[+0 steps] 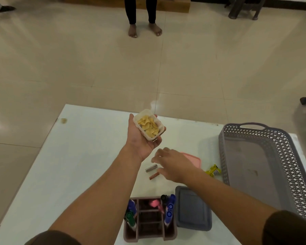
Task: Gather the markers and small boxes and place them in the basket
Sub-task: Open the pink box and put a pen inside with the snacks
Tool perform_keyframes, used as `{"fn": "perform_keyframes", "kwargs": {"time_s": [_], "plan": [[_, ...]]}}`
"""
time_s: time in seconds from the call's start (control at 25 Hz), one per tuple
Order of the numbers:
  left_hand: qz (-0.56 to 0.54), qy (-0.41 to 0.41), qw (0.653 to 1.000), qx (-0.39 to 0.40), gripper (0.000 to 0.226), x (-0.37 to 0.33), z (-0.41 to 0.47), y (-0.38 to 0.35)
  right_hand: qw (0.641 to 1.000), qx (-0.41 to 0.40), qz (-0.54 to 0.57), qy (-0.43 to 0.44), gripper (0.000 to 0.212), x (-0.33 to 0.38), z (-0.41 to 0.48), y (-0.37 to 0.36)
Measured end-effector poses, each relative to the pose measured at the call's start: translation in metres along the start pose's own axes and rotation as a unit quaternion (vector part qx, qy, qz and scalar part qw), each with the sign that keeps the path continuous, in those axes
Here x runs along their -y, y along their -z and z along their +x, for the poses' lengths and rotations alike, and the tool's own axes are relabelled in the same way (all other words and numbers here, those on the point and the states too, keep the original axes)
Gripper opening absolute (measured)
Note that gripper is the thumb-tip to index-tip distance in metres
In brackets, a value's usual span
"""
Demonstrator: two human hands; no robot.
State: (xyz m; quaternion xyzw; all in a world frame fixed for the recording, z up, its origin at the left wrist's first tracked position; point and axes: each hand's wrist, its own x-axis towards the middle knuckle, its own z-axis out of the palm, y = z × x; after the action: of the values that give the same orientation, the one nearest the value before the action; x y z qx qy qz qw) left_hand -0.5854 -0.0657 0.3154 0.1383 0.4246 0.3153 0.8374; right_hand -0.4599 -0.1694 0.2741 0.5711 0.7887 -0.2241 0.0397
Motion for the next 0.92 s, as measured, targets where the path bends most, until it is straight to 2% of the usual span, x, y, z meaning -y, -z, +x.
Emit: {"fn": "perform_keyframes", "kwargs": {"time_s": [0.12,0.24,0.36,0.52,0.64,0.76,0.84,0.92], "plan": [[0.001,0.006,1.0,0.007,0.073,0.002,0.002,0.006,0.991,0.097,-0.083,0.05,0.04,0.015,0.024,-0.005],[-0.004,0.011,1.0,0.012,0.073,0.001,0.004,0.012,0.989,0.107,-0.094,0.04,0.03,0.019,0.024,-0.01],[-0.016,0.016,1.0,0.015,0.072,0.001,0.007,0.014,0.991,0.119,-0.054,-0.018,0.025,0.015,0.022,-0.015],[-0.025,0.017,0.999,0.011,0.072,0.002,0.007,0.012,0.989,0.128,-0.066,-0.041,0.021,0.016,0.02,-0.01],[-0.032,0.016,0.999,0.004,0.072,0.006,0.006,0.01,0.99,0.048,0.011,-0.135,0.027,0.007,0.001,0.008],[-0.037,0.015,0.999,-0.002,0.072,0.009,0.006,0.01,0.943,-0.133,0.155,-0.264,0.027,-0.011,-0.031,0.061],[-0.035,0.019,0.999,-0.009,0.073,0.012,0.007,0.005,0.914,-0.226,0.201,-0.272,0.024,-0.013,-0.042,0.105],[-0.024,0.023,0.999,-0.016,0.075,0.017,0.006,-0.005,0.915,-0.251,0.203,-0.244,0.022,-0.003,-0.035,0.136]]}}
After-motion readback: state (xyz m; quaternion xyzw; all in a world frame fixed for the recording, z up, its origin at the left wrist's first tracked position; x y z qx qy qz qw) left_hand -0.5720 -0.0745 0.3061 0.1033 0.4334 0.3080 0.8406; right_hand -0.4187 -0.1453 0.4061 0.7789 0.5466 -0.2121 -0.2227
